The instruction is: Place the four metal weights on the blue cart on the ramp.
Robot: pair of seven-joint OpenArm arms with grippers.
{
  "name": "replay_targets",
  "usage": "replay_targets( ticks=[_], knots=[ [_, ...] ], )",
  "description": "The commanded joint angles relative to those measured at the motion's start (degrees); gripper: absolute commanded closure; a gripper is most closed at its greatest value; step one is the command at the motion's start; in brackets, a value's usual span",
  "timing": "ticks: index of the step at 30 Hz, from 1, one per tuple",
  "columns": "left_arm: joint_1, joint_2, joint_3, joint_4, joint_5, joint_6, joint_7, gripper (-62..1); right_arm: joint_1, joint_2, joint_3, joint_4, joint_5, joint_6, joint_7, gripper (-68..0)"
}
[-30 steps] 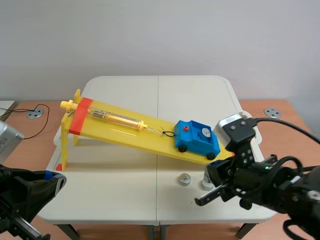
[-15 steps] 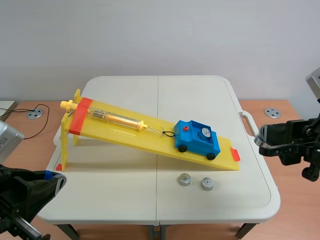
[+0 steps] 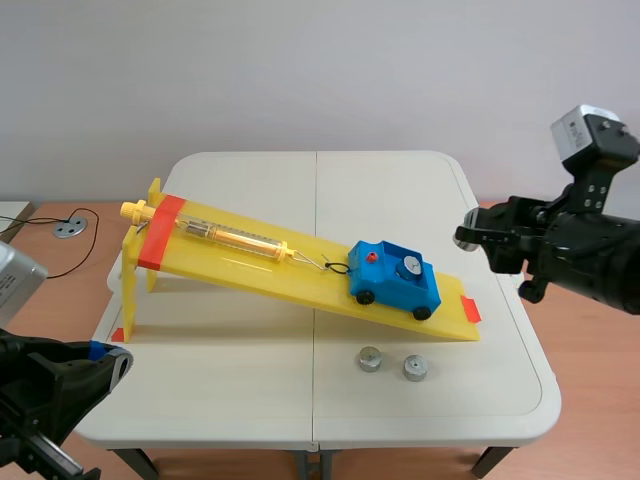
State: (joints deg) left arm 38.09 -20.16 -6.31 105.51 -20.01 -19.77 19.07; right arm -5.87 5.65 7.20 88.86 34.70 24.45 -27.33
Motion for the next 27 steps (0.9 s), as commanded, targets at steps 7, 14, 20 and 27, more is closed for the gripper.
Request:
replay_targets(
  ticks=[7,14,20,27],
  knots=[
    [-1.14,0.46,-0.46,3.91,-4.22,-2.03,-5.49,-3.1,10.93,-1.7,-4.33,-5.03,1.29,1.18,7.85,-0.8],
    [-1.14,0.46,-0.46,3.91,-4.22,-2.03,-5.49,-3.1,12.96,-2.69,-4.76,-8.61,0.2,1.18,8.61,-0.8],
    [-1.14,0.46,-0.46,3.91,-4.22,-2.03,-5.51,-3.1,13.05,-2.82,-5.03,-9.68,-0.02,1.18,9.31,-0.8],
    [-1.14,0.46,-0.46,3.91,-4.22,-2.03,-5.51,-3.1,13.53,-3.23,-5.05,-10.03,-0.87,2.21,9.9,-0.6]
  ],
)
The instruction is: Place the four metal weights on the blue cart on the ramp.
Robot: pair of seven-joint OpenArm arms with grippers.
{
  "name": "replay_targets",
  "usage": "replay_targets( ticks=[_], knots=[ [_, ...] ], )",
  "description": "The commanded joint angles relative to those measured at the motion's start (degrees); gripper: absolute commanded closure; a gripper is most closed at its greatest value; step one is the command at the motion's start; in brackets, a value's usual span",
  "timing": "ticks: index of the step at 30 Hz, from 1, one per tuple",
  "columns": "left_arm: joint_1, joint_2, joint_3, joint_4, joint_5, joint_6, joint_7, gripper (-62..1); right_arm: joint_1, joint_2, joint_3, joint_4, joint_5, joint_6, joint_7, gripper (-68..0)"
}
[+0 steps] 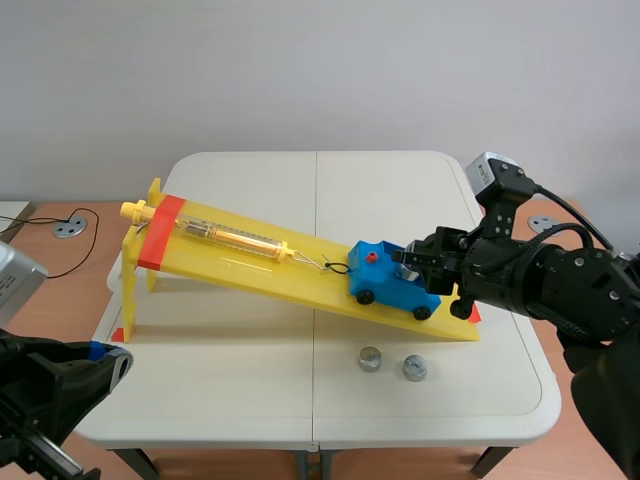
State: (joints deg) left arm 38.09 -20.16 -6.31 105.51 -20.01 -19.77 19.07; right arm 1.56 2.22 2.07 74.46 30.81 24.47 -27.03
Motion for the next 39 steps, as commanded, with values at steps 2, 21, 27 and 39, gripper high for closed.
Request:
replay_targets(
  ticks=[2,21,27,39],
  knots=[
    [-1.14,0.46,-0.46,3.91,-4.22,-2.03,-5.51,-3.1,6.54,0.09,-0.2,3.61,2.97,2.19,9.81,-0.7],
    [-1.14,0.46,-0.46,3.91,-4.22,-2.03,-5.51,-3.1,7.93,0.17,-1.07,0.68,2.84,5.62,8.04,-5.0],
    [-1.14,0.46,-0.46,3.91,-4.22,-2.03,-5.51,-3.1,7.93,0.98,-0.63,0.7,3.21,8.26,8.02,-17.5],
    [-1.14,0.46,-0.46,3.91,-4.22,-2.03,-5.51,-3.1,1.9,8.37,5.46,8.7,7.06,14.64,6.45,-23.6]
  ],
)
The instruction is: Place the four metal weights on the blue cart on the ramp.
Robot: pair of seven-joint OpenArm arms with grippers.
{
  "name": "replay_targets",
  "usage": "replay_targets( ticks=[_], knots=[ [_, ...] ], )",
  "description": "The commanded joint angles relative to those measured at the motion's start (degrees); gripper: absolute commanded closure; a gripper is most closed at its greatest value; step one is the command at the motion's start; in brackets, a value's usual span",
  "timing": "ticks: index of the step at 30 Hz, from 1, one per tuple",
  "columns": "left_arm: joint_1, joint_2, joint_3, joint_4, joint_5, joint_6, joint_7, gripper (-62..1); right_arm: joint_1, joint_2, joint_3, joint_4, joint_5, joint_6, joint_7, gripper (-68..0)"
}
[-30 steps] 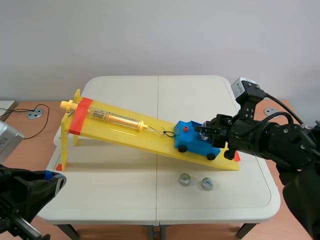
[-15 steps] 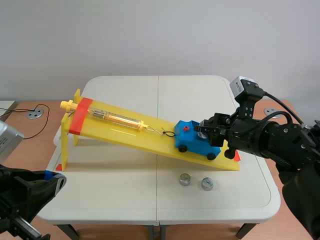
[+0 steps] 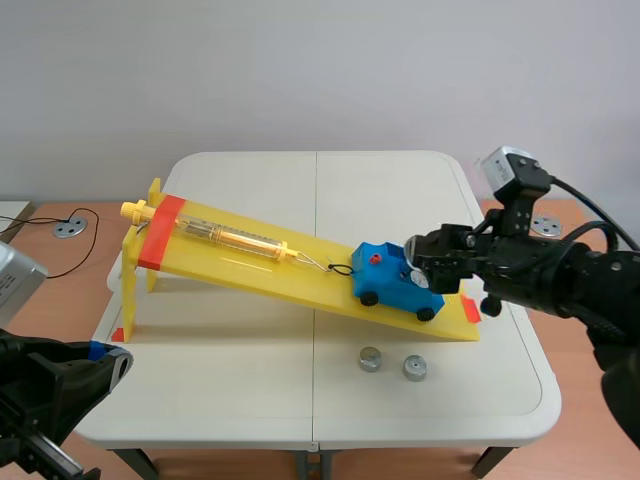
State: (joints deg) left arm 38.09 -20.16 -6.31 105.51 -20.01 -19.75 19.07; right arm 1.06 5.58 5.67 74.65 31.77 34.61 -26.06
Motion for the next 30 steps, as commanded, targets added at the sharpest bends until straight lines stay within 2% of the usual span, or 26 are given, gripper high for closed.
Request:
replay_targets(
  ticks=[1,3,10,16,21,26,30],
  knots=[
    [-1.14,0.46,-0.46,3.91,-4.22,-2.05,-5.51,-3.1,1.27,6.08,2.14,9.99,6.14,4.5,5.18,-23.7],
    [-1.14,0.46,-0.46,3.91,-4.22,-2.05,-5.51,-3.1,-1.2,8.37,2.56,13.11,6.19,4.5,4.44,-26.4],
    [-1.14,0.46,-0.46,3.91,-4.22,-2.05,-5.51,-3.1,-10.51,16.35,3.76,24.68,6.19,4.92,2.56,-26.4],
    [-1.14,0.46,-0.46,3.91,-4.22,-2.05,-5.51,-3.1,-18.18,21.0,4.2,32.63,5.97,4.9,0.63,-26.4],
    [-1.14,0.46,-0.46,3.91,-4.22,-2.05,-5.51,-3.1,-21.14,21.33,3.96,33.64,4.17,4.35,1.05,-26.4],
    [-1.14,0.46,-0.46,3.91,-4.24,-2.05,-5.49,-3.1,-20.87,19.04,2.78,32.37,-0.37,3.85,4.68,-26.4],
    [-1.14,0.46,-0.46,3.91,-4.24,-2.05,-5.49,-3.1,-18.8,16.5,-0.98,29.31,-4.42,3.5,6.29,-26.4]
  ],
)
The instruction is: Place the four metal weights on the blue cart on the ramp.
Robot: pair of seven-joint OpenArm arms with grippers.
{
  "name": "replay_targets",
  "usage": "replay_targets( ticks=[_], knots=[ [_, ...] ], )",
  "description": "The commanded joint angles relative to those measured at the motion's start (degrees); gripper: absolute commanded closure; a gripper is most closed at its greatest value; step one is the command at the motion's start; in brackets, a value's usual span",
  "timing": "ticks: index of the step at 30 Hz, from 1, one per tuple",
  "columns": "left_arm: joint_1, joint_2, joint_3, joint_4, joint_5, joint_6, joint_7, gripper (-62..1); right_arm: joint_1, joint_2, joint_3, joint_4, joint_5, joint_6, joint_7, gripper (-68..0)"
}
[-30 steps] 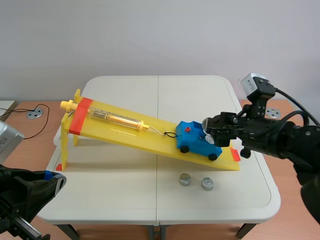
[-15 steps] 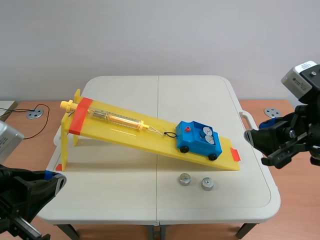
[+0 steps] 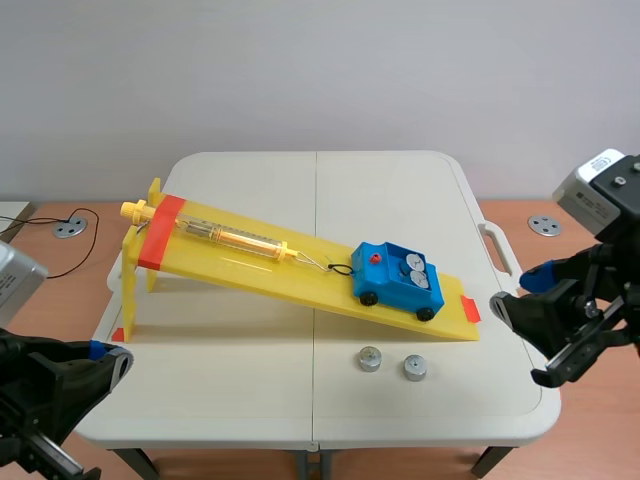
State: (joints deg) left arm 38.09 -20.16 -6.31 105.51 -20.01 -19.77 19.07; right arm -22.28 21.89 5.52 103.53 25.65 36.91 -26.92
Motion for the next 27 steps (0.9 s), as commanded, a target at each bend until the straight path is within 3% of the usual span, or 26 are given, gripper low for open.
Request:
replay_targets(
  ticks=[1,10,20,27],
  knots=[
    [-1.14,0.46,-0.46,3.91,-4.24,-2.03,-5.49,-3.1,5.16,-0.42,-2.08,-0.5,0.74,0.72,7.78,-26.4],
    [-1.14,0.46,-0.46,3.91,-4.24,-2.03,-5.51,-3.1,11.56,-5.95,-10.62,-9.94,-9.16,-3.3,13.55,-26.4],
    [-1.14,0.46,-0.46,3.91,-4.24,-2.03,-5.51,-3.1,17.27,-11.02,-18.49,-21.0,-18.82,-9.6,19.69,-26.4],
    [-1.14,0.46,-0.46,3.91,-4.24,-2.03,-5.51,-3.1,19.8,-13.73,-21.29,-24.98,-22.51,-13.46,22.18,-26.3]
  ],
)
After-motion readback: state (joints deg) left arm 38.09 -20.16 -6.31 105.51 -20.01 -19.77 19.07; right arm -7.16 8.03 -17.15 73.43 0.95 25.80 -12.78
